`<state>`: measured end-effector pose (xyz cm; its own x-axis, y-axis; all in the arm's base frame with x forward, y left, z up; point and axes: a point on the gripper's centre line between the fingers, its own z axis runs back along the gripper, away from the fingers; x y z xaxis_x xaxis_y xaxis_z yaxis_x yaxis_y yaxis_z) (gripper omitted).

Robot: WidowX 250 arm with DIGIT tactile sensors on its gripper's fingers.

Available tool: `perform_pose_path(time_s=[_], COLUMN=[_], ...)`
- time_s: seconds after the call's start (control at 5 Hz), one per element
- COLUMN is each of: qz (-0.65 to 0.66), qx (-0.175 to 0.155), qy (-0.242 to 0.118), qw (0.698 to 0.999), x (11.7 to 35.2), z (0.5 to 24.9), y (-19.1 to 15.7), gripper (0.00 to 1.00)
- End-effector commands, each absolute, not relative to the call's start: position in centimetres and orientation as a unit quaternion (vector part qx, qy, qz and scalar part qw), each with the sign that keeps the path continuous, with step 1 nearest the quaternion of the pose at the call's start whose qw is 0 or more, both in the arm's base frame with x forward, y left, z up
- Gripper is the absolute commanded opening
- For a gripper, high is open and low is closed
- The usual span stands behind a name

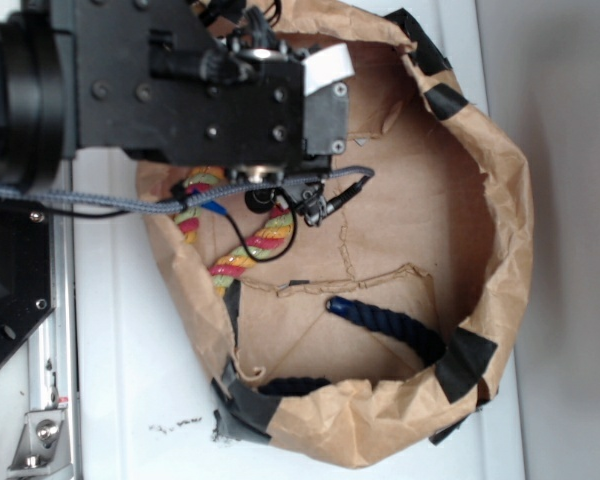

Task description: Grab the silver keys.

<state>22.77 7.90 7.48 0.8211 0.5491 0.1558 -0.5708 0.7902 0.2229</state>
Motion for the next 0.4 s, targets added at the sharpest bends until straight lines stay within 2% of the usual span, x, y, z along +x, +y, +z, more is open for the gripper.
perform_pose_path(time_s=[0.0, 0.2], qz=[0.302, 0.293], qx=[0.125, 0.116], qy=[-0.070, -0.080], qw=[0.942, 0.946], x=[22.53, 23.02], z=[8.34, 7.63], y=[9.44, 9.56], gripper=[1.00, 1.00])
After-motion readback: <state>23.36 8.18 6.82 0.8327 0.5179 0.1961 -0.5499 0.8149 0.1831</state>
